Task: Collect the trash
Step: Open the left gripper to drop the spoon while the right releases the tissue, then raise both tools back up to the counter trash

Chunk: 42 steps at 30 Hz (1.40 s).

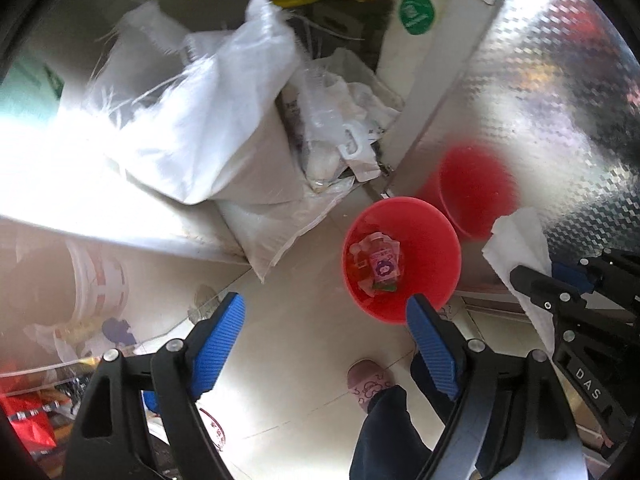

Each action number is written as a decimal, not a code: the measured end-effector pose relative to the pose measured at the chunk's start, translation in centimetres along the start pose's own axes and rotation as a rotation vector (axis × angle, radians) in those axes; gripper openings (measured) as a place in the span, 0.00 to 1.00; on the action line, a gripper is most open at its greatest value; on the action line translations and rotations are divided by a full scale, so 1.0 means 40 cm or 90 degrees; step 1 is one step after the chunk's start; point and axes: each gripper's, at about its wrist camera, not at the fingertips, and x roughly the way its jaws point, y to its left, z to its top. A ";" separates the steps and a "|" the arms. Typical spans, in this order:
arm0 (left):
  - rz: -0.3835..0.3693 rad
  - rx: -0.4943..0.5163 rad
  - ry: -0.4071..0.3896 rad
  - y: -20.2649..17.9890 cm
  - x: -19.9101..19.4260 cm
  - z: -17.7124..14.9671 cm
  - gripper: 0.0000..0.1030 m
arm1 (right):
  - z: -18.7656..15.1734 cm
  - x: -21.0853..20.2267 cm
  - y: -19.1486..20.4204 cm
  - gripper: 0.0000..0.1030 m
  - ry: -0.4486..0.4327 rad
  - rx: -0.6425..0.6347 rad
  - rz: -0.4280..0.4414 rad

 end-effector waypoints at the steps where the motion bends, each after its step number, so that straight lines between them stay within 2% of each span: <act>1: 0.001 -0.004 0.000 0.006 -0.001 -0.002 0.79 | 0.001 -0.001 0.003 0.15 -0.001 -0.006 -0.005; 2: 0.003 -0.006 0.000 0.010 -0.002 -0.005 0.79 | 0.002 -0.002 0.007 0.18 -0.005 -0.010 -0.005; 3: 0.003 -0.009 -0.001 0.013 -0.004 -0.008 0.79 | 0.002 -0.005 0.010 0.27 -0.009 -0.015 -0.009; 4: 0.003 -0.013 -0.001 0.017 -0.007 -0.011 0.79 | 0.001 -0.009 0.014 0.41 -0.016 -0.020 -0.012; 5: 0.003 -0.020 0.000 0.022 -0.008 -0.013 0.79 | 0.002 -0.012 0.020 0.48 -0.026 -0.024 -0.026; 6: 0.001 -0.026 0.001 0.027 -0.012 -0.017 0.79 | 0.001 -0.021 0.025 0.59 -0.035 -0.029 -0.037; 7: 0.001 -0.032 0.002 0.031 -0.017 -0.021 0.79 | 0.000 -0.030 0.028 0.65 -0.041 -0.032 -0.039; 8: 0.003 -0.036 0.002 0.034 -0.024 -0.025 0.79 | 0.001 -0.038 0.030 0.67 -0.043 -0.034 -0.040; 13: -0.001 -0.059 -0.010 0.047 -0.120 -0.046 0.79 | 0.004 -0.126 0.058 0.73 -0.068 -0.042 -0.051; 19: 0.014 -0.072 -0.046 0.055 -0.304 -0.056 0.79 | 0.019 -0.302 0.088 0.79 -0.109 -0.031 -0.073; 28: 0.011 -0.056 -0.104 0.041 -0.581 -0.051 0.79 | 0.040 -0.555 0.115 0.79 -0.155 -0.024 -0.094; 35: -0.002 -0.027 -0.142 -0.008 -0.735 -0.006 0.79 | 0.049 -0.711 0.090 0.84 -0.200 0.003 -0.147; 42: -0.006 0.040 -0.207 -0.093 -0.852 0.095 0.79 | 0.069 -0.838 0.005 0.85 -0.262 0.077 -0.188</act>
